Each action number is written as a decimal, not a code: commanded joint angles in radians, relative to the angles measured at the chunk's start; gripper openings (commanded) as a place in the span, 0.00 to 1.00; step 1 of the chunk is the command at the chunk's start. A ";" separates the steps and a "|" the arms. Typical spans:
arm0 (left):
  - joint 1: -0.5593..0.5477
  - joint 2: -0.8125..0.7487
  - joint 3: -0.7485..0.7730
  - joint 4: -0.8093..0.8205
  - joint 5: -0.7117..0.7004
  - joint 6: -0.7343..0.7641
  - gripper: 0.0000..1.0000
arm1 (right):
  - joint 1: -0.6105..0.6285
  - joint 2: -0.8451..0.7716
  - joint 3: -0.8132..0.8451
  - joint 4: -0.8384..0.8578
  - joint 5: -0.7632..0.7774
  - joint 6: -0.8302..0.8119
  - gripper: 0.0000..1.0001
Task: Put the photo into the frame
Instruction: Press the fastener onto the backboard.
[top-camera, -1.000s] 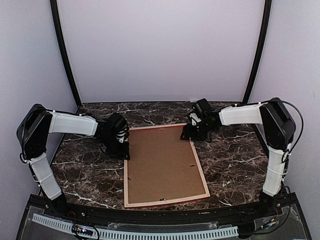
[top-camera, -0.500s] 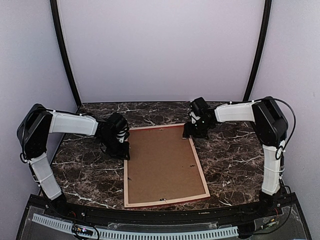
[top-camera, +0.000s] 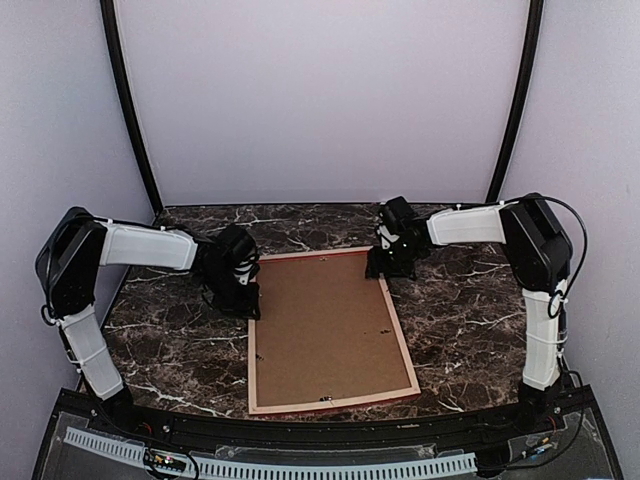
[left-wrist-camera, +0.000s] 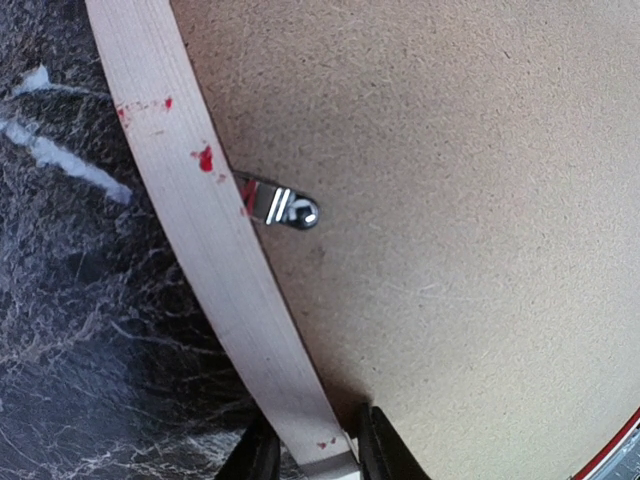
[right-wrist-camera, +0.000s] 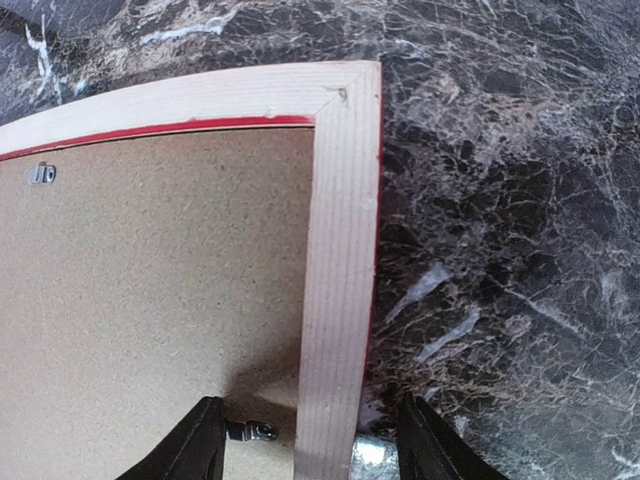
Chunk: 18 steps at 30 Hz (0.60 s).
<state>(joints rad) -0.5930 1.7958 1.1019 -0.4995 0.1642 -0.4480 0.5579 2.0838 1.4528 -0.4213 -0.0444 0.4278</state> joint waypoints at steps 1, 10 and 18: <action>-0.010 0.018 0.015 -0.007 -0.005 0.021 0.28 | 0.007 0.030 0.006 -0.041 -0.001 -0.047 0.57; -0.010 0.028 0.021 -0.014 -0.009 0.026 0.28 | -0.012 0.009 0.025 -0.123 -0.022 -0.209 0.43; -0.010 0.031 0.021 -0.017 -0.013 0.026 0.28 | -0.087 -0.003 0.067 -0.157 -0.154 -0.249 0.39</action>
<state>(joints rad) -0.5934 1.8061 1.1141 -0.5026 0.1642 -0.4469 0.5098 2.0838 1.4895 -0.5255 -0.1455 0.2169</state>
